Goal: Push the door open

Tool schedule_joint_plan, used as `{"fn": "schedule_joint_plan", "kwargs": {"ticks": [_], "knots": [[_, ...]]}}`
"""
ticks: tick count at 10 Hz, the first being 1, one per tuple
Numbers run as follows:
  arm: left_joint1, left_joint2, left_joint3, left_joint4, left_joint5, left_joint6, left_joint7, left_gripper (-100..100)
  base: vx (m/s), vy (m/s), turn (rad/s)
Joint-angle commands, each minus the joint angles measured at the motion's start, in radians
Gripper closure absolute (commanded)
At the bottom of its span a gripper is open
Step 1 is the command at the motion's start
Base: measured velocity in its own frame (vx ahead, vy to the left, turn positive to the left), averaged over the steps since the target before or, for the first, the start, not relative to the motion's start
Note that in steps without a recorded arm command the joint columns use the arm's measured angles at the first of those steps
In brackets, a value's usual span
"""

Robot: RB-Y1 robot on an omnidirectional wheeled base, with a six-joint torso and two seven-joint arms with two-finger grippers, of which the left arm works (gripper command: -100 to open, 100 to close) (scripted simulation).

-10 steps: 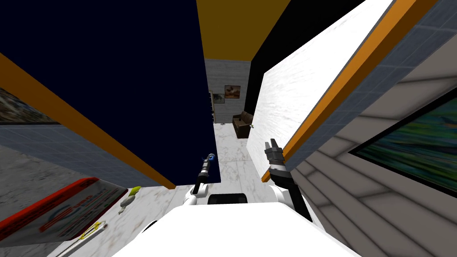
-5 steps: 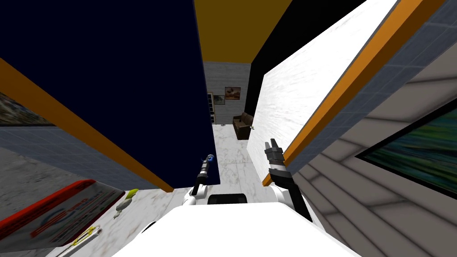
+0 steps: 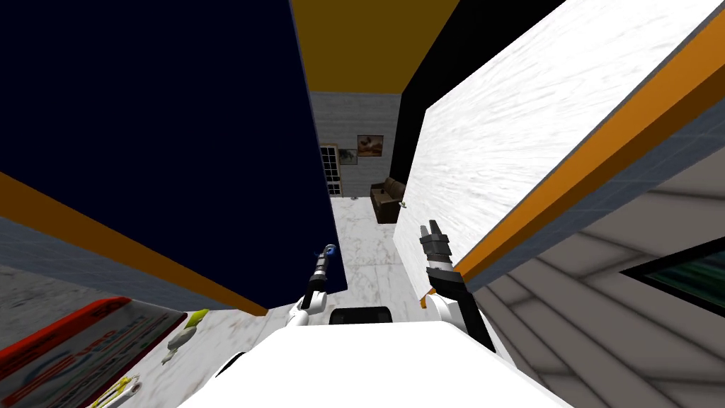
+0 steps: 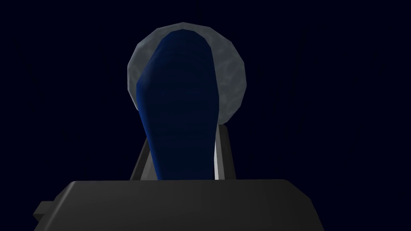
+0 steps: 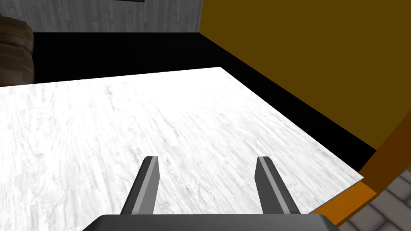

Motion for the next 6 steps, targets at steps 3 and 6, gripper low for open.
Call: {"fn": "schedule_joint_plan", "kwargs": {"ticks": [3, 6], "knots": [[0.000, 0.017, 0.051, -0.001, 0.025, -0.004, -0.016, 100, 0.195, -0.049, 0.069], [0.000, 0.021, 0.076, 0.003, 0.037, -0.006, -0.023, 100, 0.166, -0.070, 0.056]]}}
